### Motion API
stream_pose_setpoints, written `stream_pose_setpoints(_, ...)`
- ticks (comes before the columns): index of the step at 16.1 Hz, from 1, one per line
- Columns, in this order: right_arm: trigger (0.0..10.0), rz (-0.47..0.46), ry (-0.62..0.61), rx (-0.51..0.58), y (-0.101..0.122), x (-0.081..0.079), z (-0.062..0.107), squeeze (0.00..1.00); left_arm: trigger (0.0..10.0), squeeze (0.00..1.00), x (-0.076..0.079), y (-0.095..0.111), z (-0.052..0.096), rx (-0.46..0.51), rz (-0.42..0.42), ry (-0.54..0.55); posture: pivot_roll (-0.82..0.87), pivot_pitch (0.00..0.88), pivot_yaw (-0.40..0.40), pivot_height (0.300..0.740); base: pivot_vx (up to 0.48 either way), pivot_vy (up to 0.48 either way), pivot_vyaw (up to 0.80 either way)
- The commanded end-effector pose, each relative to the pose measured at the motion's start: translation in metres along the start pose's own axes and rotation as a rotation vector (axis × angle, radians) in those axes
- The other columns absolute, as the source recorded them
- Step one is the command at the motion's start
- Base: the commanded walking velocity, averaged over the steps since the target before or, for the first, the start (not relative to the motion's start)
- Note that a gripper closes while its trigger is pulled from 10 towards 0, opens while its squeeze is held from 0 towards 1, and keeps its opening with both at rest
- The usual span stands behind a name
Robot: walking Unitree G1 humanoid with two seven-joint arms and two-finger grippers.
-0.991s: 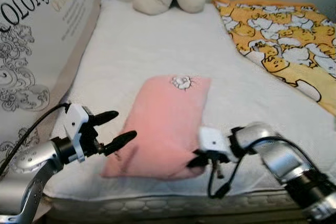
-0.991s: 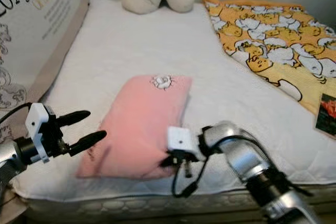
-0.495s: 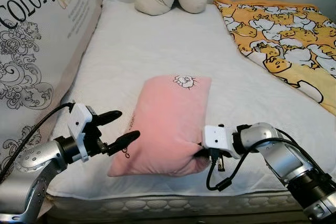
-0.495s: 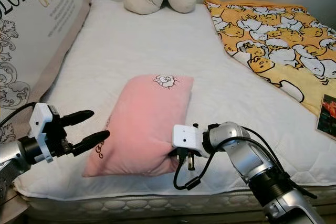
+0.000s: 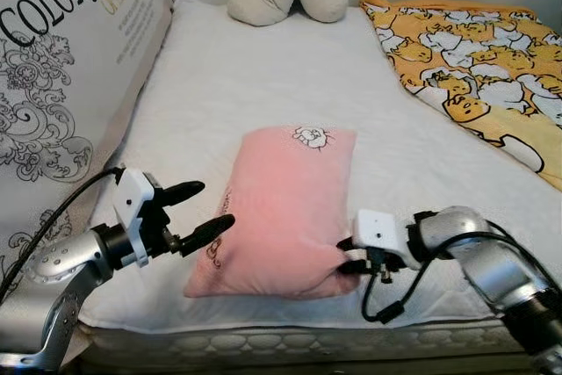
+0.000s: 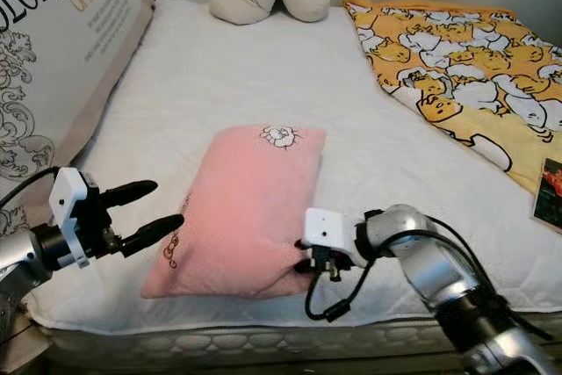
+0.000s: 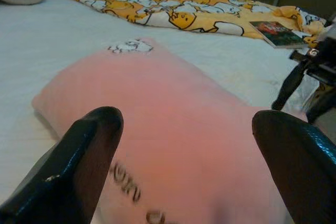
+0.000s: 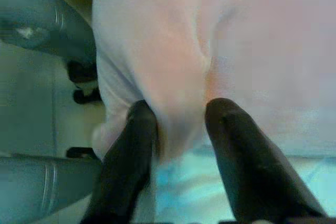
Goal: Clean up the room
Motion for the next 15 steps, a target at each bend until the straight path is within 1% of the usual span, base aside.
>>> stream_pose_setpoints(1, 10.0, -0.012, -0.006, 0.012, 0.003, 0.0, 0.01, 1.0, 10.0, 0.0, -0.002, 0.004, -0.001, 0.009, -0.001, 0.002, -0.05, 0.0, 0.014, 0.74, 0.0, 0.0, 0.0)
stream_pose_setpoints(3, 10.0, -0.031, 0.002, 0.014, 0.001, -0.004, 0.011, 1.0, 10.0, 0.0, -0.002, 0.004, -0.003, 0.012, 0.005, -0.001, -0.05, 0.0, 0.017, 0.74, 0.0, 0.0, 0.0)
stream_pose_setpoints(5, 10.0, -0.056, 0.024, 0.042, 0.005, -0.008, 0.013, 1.0, 10.0, 0.0, -0.002, 0.004, -0.003, 0.013, 0.006, -0.001, -0.05, 0.0, 0.02, 0.74, 0.0, 0.0, 0.0)
stream_pose_setpoints(8, 10.0, -0.096, 0.037, 0.103, 0.017, -0.008, 0.022, 1.0, 10.0, 0.0, -0.004, 0.005, -0.003, 0.02, 0.014, 0.004, -0.05, 0.0, 0.02, 0.74, 0.0, 0.0, 0.0)
stream_pose_setpoints(9, 10.0, -0.147, -0.025, 0.185, 0.027, 0.004, 0.033, 1.0, 10.0, 0.0, -0.011, 0.005, -0.005, 0.013, 0.054, 0.051, -0.05, 0.0, 0.016, 0.74, 0.0, 0.0, 0.0)
stream_pose_setpoints(10, 10.0, -0.166, -0.061, 0.215, 0.031, 0.01, 0.036, 1.0, 10.0, 0.0, -0.015, 0.004, -0.007, 0.009, 0.065, 0.078, -0.05, 0.0, 0.016, 0.74, 0.0, 0.0, 0.0)
stream_pose_setpoints(11, 10.0, -0.215, -0.163, 0.263, 0.032, 0.026, 0.041, 1.0, 10.0, 0.71, -0.025, 0.001, -0.009, 0.001, 0.09, 0.132, -0.05, 0.0, 0.012, 0.74, 0.0, 0.0, 0.0)
stream_pose_setpoints(12, 10.0, -0.347, -0.31, 0.325, 0.028, 0.049, 0.048, 1.0, 10.0, 1.0, -0.036, -0.004, -0.013, 0.007, 0.13, 0.187, -0.05, 0.0, 0.012, 0.74, 0.0, 0.0, 0.0)
stream_pose_setpoints(13, 10.0, -0.495, -0.397, 0.393, 0.02, 0.064, 0.05, 1.0, 10.0, 1.0, -0.043, -0.007, -0.021, 0.033, 0.189, 0.201, -0.05, 0.0, 0.01, 0.74, 0.0, 0.0, 0.0)
stream_pose_setpoints(15, 10.0, -0.609, -0.43, 0.451, 0.012, 0.071, 0.05, 1.0, 10.0, 1.0, -0.049, -0.009, -0.029, 0.074, 0.281, 0.205, -0.05, 0.0, 0.009, 0.74, 0.0, 0.0, 0.0)
Point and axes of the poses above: a point about 5 cm out from each wrist's last joint towards the gripper, its own z axis pointing back from the gripper into the wrist, its own y axis along the axis of the wrist's last joint, x = y × z, the point moved 4 cm from there along -z, pointing out of the wrist towards the gripper, and after that the axes turned 8 degrees about -z, right-handed, at the moved point
